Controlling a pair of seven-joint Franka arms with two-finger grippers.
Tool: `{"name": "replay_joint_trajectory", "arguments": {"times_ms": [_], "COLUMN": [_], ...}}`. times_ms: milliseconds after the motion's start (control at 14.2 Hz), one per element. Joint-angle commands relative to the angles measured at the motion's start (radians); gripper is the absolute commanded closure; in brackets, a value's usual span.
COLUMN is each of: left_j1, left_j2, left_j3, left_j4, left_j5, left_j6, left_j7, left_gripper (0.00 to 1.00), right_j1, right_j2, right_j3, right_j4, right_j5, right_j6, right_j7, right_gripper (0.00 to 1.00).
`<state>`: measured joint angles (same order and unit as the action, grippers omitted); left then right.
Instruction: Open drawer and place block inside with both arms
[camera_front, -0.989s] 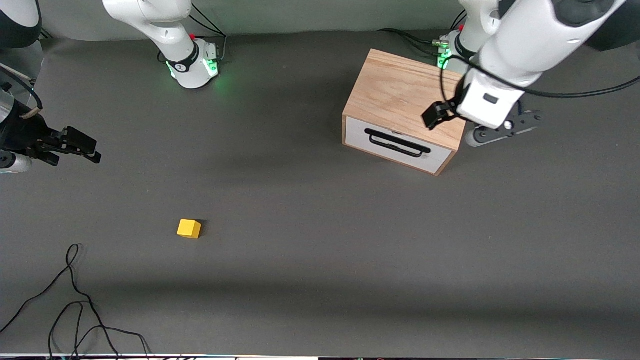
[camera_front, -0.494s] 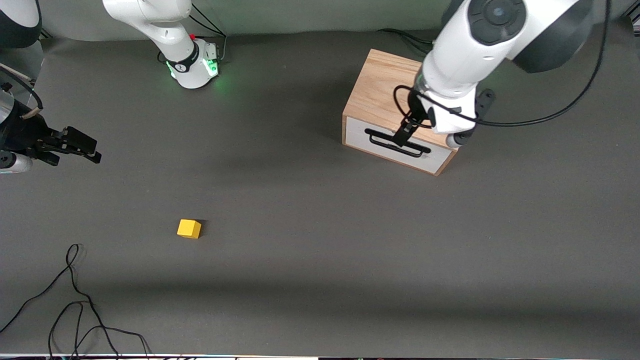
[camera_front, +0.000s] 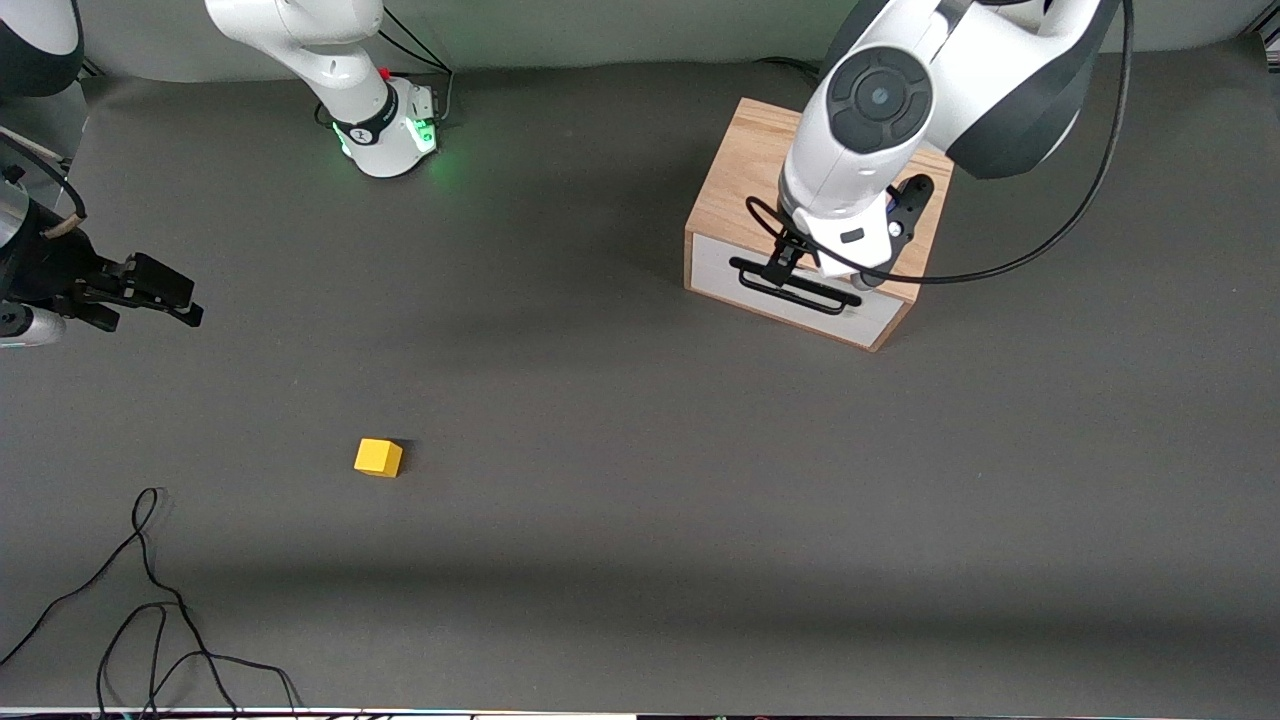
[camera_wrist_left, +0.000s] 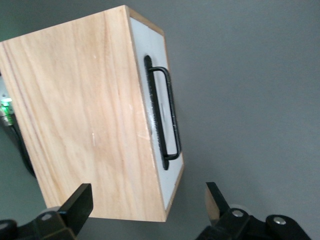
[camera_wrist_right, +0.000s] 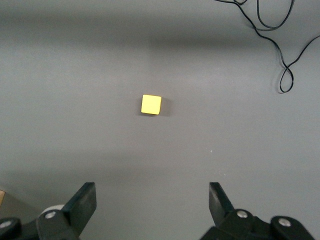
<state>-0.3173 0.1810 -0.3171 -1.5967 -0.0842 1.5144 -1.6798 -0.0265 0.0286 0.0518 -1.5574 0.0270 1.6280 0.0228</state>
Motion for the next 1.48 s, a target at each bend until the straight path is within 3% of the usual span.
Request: {"name": "replay_joint_trajectory", "arguments": {"times_ms": [0,777,1413], "left_j1": [-0.022,-0.045,-0.039], "left_j2": [0.014,0.181,0.192], "left_j3": [0.012,0.012,0.02], "left_j4": [0.001,-0.006,-0.107], "left_j5": [0.03,0.113,0.145], "left_j6": [-0.031,0.081,0.205], "left_j7": [-0.018,-0.011,-0.04], "left_gripper": [0.0,0.0,0.0], "right_j1": [0.0,0.0,0.0], "right_j2": [0.002,0.002,0.002], "right_j3": [0.003,0.003,0.005], "right_j4": [0.01,0.008,0.008], "right_j5": [-0.004,-0.002,-0.002], "right_j6": [-0.011,-0.011,-0.011], "right_j7": [-0.017,-0.017,-0.018], "right_gripper": [0.0,0.0,0.0]}}
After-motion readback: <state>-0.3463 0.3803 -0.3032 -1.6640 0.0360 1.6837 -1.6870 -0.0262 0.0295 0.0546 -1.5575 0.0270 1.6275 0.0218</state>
